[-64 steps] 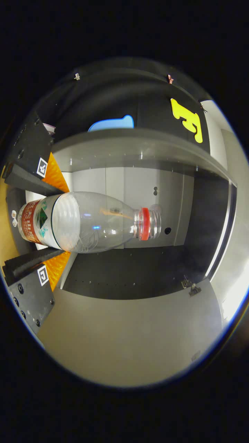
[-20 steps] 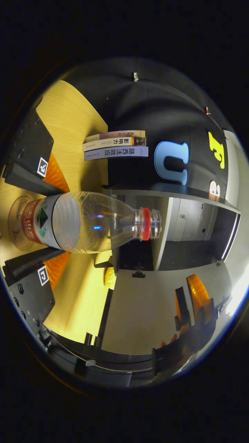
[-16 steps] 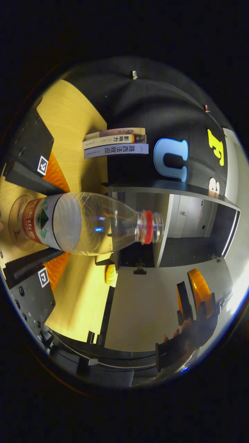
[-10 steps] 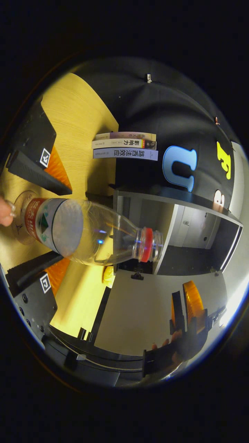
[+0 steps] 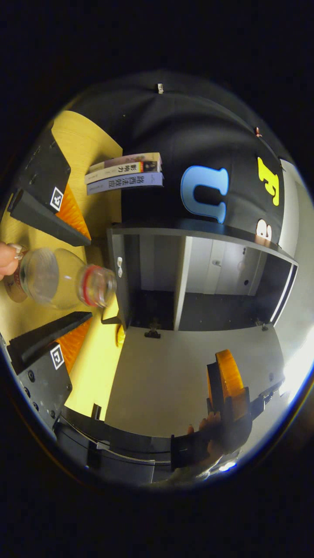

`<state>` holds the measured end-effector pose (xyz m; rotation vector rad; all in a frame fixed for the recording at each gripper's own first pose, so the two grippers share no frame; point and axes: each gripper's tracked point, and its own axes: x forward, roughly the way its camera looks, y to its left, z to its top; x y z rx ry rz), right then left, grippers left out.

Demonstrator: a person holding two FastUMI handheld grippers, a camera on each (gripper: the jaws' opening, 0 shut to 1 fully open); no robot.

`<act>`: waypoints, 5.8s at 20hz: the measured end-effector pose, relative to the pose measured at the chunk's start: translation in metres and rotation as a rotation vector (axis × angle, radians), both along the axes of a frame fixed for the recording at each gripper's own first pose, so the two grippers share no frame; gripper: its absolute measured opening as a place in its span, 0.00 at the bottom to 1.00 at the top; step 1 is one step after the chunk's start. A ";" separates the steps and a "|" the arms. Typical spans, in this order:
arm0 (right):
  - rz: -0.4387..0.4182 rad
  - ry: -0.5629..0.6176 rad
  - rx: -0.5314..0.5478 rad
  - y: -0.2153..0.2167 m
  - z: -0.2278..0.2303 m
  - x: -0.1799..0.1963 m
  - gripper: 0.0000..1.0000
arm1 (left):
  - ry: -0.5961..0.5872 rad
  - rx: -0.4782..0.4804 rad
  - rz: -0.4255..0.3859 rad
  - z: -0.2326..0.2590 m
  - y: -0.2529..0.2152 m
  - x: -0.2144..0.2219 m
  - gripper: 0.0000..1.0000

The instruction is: Open the cabinet door with the right hand, grasp the bottle in the cabinet with the left hand and place it on the coaster, then close the cabinet door with the right hand.

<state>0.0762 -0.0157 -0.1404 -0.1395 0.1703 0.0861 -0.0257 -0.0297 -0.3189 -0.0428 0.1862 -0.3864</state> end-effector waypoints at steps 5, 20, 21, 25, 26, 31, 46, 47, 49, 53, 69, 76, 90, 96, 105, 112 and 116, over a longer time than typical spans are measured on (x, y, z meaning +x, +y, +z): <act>-0.095 -0.044 -0.017 -0.032 0.051 -0.038 0.98 | -0.032 0.013 -0.058 0.079 -0.014 0.010 0.95; -0.621 -0.160 -0.052 -0.198 0.123 -0.210 0.97 | 0.004 -0.140 -0.215 0.186 -0.096 0.047 0.92; -0.627 -0.168 -0.041 -0.209 0.125 -0.206 0.97 | -0.002 -0.151 -0.210 0.190 -0.101 0.051 0.94; -0.542 -0.159 0.004 -0.226 0.119 -0.181 0.97 | -0.035 -0.129 -0.151 0.199 -0.113 0.069 0.94; -0.509 -0.152 0.005 -0.226 0.118 -0.174 0.93 | -0.043 -0.115 -0.128 0.198 -0.113 0.074 0.90; -0.348 -0.120 0.033 -0.223 0.117 -0.156 0.95 | -0.051 -0.101 -0.055 0.197 -0.120 0.078 0.94; -0.013 -0.045 0.153 -0.114 0.102 -0.123 0.95 | -0.086 -0.066 -0.011 0.205 -0.094 0.054 0.94; 0.008 -0.044 0.158 -0.102 0.101 -0.117 0.95 | -0.087 -0.063 0.002 0.206 -0.084 0.050 0.94; 0.046 -0.045 0.171 -0.078 0.098 -0.108 0.95 | -0.083 -0.056 0.029 0.206 -0.064 0.042 0.94; 0.106 -0.053 0.192 -0.037 0.089 -0.083 0.95 | -0.058 -0.052 0.073 0.207 -0.024 0.028 0.94; 0.055 -0.127 0.063 -0.029 0.066 -0.028 0.98 | -0.084 -0.008 0.231 0.246 0.012 0.003 0.95; -0.011 -0.173 0.023 -0.049 0.062 -0.001 0.98 | -0.063 -0.041 0.295 0.238 -0.011 0.019 0.95; -0.050 -0.176 0.059 -0.072 0.055 -0.001 0.98 | -0.083 -0.013 0.278 0.243 -0.036 0.043 0.95; -0.067 -0.140 0.046 -0.074 0.046 -0.004 0.98 | -0.081 -0.009 0.257 0.242 -0.045 0.045 0.95; -0.065 -0.116 0.060 -0.071 0.039 0.000 0.98 | -0.085 0.009 0.256 0.243 -0.049 0.044 0.95; -0.076 -0.107 0.061 -0.072 0.039 0.002 0.98 | -0.098 0.009 0.245 0.244 -0.054 0.046 0.95; -0.055 -0.104 0.082 -0.070 0.040 0.003 0.98 | -0.096 0.010 0.230 0.243 -0.058 0.047 0.95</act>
